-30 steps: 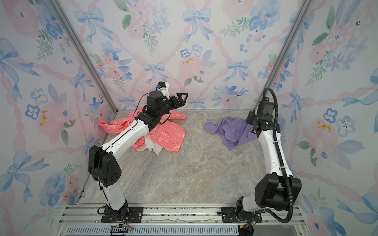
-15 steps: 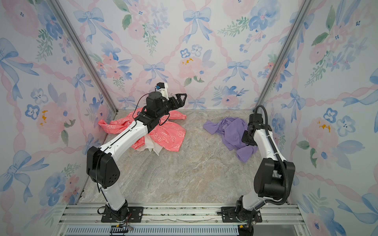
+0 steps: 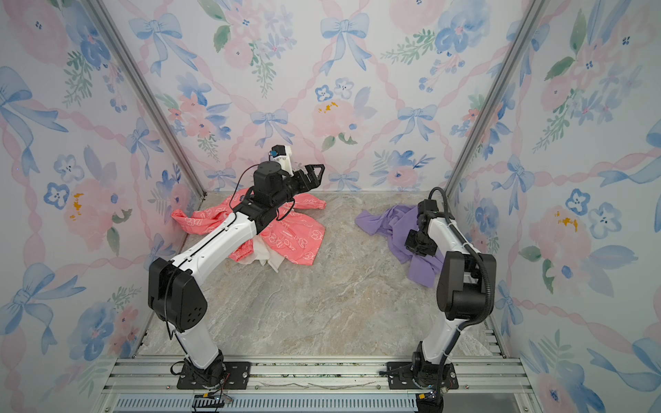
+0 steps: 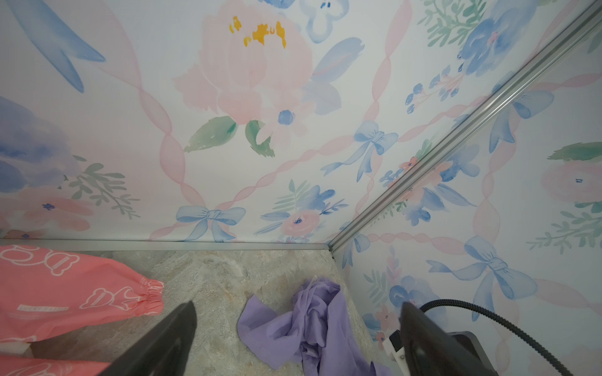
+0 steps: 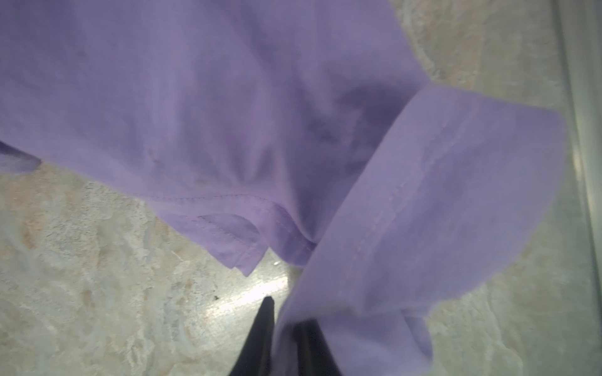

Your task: Pick out a specific cloth from the pile

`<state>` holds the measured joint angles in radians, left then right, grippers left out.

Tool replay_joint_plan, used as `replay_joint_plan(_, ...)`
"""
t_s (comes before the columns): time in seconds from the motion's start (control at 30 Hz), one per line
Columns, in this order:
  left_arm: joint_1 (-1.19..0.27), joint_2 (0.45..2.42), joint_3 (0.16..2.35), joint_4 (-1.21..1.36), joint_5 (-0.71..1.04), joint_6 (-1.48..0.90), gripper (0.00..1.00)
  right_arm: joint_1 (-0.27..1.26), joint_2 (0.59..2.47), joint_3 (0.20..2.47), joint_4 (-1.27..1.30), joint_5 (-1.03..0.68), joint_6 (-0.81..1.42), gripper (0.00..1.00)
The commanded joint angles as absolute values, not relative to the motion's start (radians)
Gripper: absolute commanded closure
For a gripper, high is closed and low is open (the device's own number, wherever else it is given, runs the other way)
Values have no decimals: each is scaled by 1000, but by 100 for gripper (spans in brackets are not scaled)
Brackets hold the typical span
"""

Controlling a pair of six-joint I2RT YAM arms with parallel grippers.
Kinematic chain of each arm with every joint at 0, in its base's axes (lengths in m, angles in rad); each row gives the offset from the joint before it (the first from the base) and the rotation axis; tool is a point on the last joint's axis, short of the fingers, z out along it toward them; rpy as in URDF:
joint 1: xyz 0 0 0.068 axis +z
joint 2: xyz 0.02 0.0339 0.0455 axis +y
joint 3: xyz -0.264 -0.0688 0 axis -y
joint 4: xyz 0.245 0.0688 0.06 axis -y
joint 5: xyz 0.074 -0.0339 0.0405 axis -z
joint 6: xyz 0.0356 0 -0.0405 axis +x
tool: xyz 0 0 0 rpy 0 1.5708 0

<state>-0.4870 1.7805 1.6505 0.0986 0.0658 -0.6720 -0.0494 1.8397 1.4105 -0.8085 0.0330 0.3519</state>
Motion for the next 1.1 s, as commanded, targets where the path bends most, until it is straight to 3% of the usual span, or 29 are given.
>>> replay_joint_plan(0.0,-476,1734,1624,101,52,-643,2,-15,1893,1453,-789,-32,403,80)
replay_joint_plan(0.33,-450,1688,1569,101,38,-637,2,12,1944,1432,-768,-142,447,66)
replay_joint_plan(0.53,-437,1675,1548,102,20,-631,2,13,1887,1398,-763,-190,417,42)
replay_joint_plan(0.77,-404,1620,1481,101,-50,-610,2,13,1736,1378,-740,-118,368,16)
replay_joint_plan(1.07,-356,1499,1333,102,-226,-512,2,13,1545,1363,-585,-43,311,2)
